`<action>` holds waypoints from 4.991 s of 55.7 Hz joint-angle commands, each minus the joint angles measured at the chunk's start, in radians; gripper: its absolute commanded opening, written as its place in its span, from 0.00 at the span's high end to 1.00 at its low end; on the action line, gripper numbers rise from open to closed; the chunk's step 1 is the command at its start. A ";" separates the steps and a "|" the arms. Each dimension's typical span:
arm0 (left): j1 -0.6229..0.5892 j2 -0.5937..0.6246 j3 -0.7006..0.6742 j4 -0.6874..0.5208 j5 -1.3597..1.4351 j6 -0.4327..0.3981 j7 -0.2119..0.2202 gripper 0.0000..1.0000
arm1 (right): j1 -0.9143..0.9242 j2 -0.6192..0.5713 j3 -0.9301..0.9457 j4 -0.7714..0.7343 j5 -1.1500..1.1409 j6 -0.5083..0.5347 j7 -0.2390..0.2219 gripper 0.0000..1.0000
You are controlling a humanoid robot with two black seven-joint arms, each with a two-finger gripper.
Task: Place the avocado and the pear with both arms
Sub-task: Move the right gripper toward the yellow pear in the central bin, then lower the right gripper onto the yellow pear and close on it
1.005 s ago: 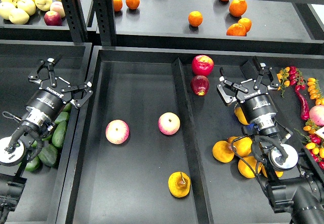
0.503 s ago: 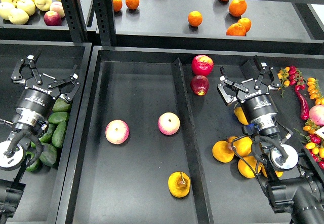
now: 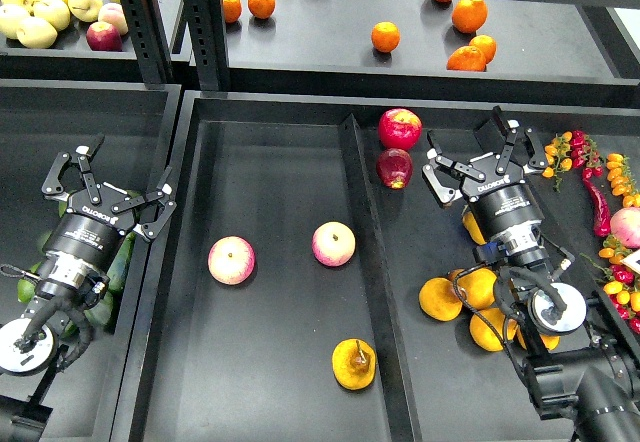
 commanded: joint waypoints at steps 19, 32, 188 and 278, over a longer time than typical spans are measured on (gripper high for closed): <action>0.027 0.000 -0.019 -0.002 0.000 0.001 0.001 0.00 | 0.041 -0.063 -0.146 0.003 -0.001 -0.011 -0.047 0.00; 0.033 0.000 -0.011 -0.002 -0.001 0.001 0.004 0.00 | 0.127 -0.238 -0.320 0.001 0.002 -0.008 -0.246 0.00; 0.031 0.000 0.024 -0.002 -0.012 -0.001 0.003 0.00 | 0.507 -0.187 -1.457 -0.298 -0.124 0.071 -0.336 0.00; 0.033 0.000 0.032 0.004 -0.012 -0.007 0.003 0.00 | 0.466 -0.052 -1.405 -0.513 -0.135 0.071 -0.336 0.45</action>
